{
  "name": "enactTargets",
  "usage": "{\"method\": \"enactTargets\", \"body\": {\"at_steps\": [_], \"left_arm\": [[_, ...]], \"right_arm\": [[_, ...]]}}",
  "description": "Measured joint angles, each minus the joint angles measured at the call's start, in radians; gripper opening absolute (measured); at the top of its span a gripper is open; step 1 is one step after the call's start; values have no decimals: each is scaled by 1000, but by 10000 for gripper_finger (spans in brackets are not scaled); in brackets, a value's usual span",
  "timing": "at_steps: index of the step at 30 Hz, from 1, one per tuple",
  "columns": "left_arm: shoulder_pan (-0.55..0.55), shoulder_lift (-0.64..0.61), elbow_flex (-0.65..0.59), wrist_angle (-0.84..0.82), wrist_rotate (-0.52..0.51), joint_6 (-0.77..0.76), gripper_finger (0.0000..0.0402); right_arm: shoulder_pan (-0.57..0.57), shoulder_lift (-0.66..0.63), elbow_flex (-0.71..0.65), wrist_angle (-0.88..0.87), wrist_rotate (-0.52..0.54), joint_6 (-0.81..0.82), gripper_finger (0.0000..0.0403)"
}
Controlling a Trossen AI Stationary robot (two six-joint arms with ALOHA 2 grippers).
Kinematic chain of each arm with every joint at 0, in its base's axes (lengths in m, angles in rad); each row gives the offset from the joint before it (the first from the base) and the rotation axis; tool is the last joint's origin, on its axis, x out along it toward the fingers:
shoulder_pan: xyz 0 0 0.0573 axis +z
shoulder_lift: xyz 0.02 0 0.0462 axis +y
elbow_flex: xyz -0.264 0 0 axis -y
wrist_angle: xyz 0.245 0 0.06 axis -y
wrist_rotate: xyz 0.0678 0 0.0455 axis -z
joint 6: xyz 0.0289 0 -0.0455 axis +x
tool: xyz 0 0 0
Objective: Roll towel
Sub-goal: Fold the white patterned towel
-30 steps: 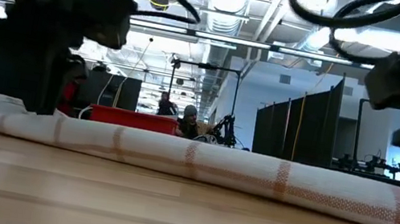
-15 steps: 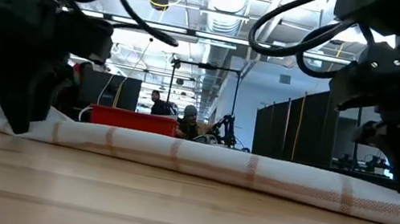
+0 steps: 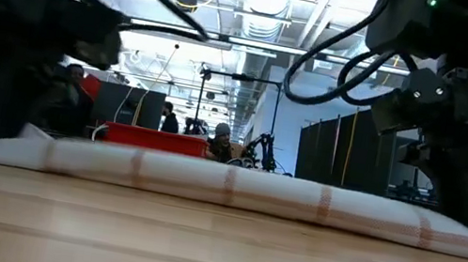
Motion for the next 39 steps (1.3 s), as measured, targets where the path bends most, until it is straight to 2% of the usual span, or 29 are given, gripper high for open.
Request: {"method": "enactTargets", "body": {"at_steps": [6,12,18,23,28,30,34,39], "left_arm": [[-31,-2,16,-42,-25,-45,136],[-32,-7,119,-116,-20,4,136],[-32,-9,211,-269,-69,80,136],[-67,-9,257,-371,-149,98,136],[-155,-9,310,-423,-356,83,136],[-173,-9,320,-422,-407,82,136],[-175,-9,321,-381,-419,85,136],[-172,-9,345,-379,-415,99,136]], "right_arm": [[12,-66,-8,-12,18,24,107],[46,-234,-9,-27,10,160,107],[123,-336,-7,100,1,284,107],[228,-287,-5,359,3,377,107],[302,-189,-4,536,19,513,107],[306,-156,-5,575,45,556,107],[280,-99,-4,637,74,594,107],[216,-77,-3,699,46,643,108]]}}
